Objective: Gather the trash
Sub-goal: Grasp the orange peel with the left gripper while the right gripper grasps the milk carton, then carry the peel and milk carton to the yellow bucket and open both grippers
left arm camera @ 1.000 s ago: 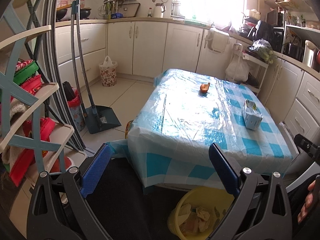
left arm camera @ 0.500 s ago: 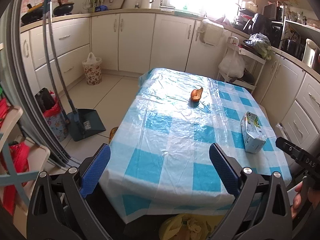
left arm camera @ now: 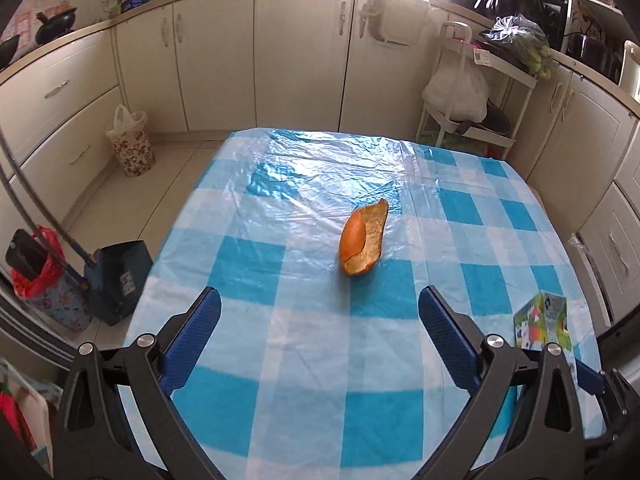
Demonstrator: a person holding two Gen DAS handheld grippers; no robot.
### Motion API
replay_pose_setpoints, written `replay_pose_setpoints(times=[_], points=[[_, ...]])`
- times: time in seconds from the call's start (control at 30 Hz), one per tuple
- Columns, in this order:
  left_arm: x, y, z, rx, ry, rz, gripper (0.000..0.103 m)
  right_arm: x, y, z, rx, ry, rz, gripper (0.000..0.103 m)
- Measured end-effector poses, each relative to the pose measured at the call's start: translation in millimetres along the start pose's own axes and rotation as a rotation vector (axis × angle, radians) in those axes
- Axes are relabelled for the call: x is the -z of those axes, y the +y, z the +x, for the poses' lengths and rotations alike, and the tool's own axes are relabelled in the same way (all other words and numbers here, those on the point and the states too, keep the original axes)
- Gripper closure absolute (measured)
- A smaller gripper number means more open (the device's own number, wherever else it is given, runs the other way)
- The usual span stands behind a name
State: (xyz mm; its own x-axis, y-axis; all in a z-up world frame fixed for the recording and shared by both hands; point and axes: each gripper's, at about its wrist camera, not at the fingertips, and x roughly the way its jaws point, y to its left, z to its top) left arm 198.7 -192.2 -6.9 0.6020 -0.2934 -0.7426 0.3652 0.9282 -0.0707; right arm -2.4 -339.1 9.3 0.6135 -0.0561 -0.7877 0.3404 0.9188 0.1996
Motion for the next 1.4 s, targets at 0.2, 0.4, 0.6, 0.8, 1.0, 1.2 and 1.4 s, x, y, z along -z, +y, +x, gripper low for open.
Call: replay_pose_setpoints(times=[0.2, 0.4, 0.6, 0.8, 1.0, 1.2, 1.4], points=[[-25.5, -25.7, 59.2, -0.016, 0.060, 0.060, 0.008, -5.2, -10.1, 13.7, -0.036, 0.039, 0.009, 0.033], [-27.1, -30.6, 81.5, 0.008, 0.097, 0.076, 0.081, -1.0, -8.2, 15.3, -0.093, 0.050, -0.011, 0.052], [-9.9, -10.1, 30.7, 0.084, 0.049, 0.042, 0.086, 2.1, -9.4, 2.2, -0.150, 0.024, -0.002, 0.052], [30.2, 9.9, -47.1, 0.136, 0.021, 0.019, 0.086, 8.4, -11.6, -26.9, -0.247, -0.032, 0.028, 0.052], [77.4, 21.5, -122.9, 0.165, -0.015, -0.015, 0.086, 36.8, -3.6, -73.1, -0.322, -0.104, 0.021, 0.052], [117.9, 21.6, -173.5, 0.170, -0.044, 0.011, 0.086, 76.4, 6.4, -111.9, -0.367, -0.163, -0.009, 0.052], [145.3, 22.9, -208.6, 0.174, -0.069, 0.033, 0.086, 108.0, 14.3, -131.0, -0.381, -0.169, -0.067, 0.052]])
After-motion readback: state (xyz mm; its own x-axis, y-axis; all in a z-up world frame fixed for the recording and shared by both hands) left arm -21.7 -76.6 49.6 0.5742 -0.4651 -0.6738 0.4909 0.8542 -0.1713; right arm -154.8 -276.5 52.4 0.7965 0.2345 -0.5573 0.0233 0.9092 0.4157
